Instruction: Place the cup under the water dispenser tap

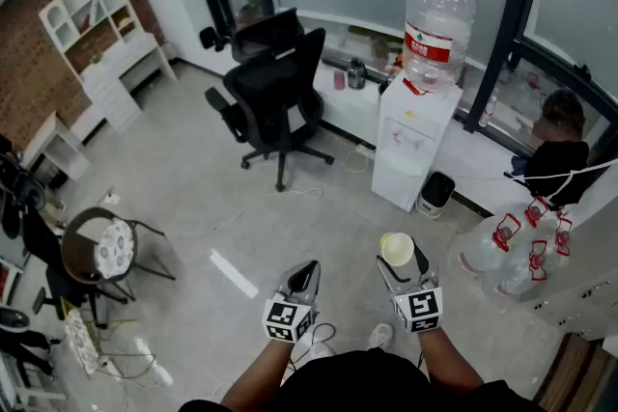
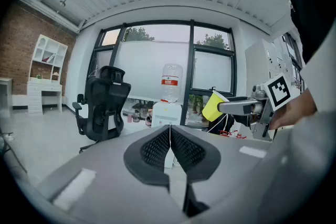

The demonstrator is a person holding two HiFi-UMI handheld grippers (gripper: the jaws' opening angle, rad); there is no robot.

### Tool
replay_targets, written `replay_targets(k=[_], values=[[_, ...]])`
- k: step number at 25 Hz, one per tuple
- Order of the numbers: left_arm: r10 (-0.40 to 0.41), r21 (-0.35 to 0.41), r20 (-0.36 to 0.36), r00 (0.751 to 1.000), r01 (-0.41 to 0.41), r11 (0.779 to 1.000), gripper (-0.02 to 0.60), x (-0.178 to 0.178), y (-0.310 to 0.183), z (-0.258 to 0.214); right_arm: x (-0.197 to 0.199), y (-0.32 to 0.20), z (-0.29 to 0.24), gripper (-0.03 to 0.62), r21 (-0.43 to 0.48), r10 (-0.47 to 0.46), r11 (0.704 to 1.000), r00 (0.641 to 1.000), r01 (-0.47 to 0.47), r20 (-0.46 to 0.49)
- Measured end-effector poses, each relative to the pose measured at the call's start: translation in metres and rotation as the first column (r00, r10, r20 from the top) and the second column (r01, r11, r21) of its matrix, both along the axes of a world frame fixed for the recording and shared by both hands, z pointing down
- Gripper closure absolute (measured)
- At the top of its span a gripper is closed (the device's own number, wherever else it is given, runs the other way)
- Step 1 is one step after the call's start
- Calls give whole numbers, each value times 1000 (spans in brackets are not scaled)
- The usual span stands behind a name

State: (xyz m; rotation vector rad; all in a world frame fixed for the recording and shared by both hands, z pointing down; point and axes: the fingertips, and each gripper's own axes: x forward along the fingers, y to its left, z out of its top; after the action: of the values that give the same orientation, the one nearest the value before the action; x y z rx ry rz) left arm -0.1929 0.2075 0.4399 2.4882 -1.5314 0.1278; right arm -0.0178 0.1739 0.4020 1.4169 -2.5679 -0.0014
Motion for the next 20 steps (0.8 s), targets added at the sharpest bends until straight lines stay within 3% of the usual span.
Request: replay_targets(k=[5,20], values=[[8,-27,20,1000,-8,1000,563,10,-2,-1,5,-3,4,250,-8,-2,1000,1000,2,-1],[5,13,49,999,-5,1000,563,57,-27,-1,55,-22,9,243,-16,-12,1000,1000,12,26]])
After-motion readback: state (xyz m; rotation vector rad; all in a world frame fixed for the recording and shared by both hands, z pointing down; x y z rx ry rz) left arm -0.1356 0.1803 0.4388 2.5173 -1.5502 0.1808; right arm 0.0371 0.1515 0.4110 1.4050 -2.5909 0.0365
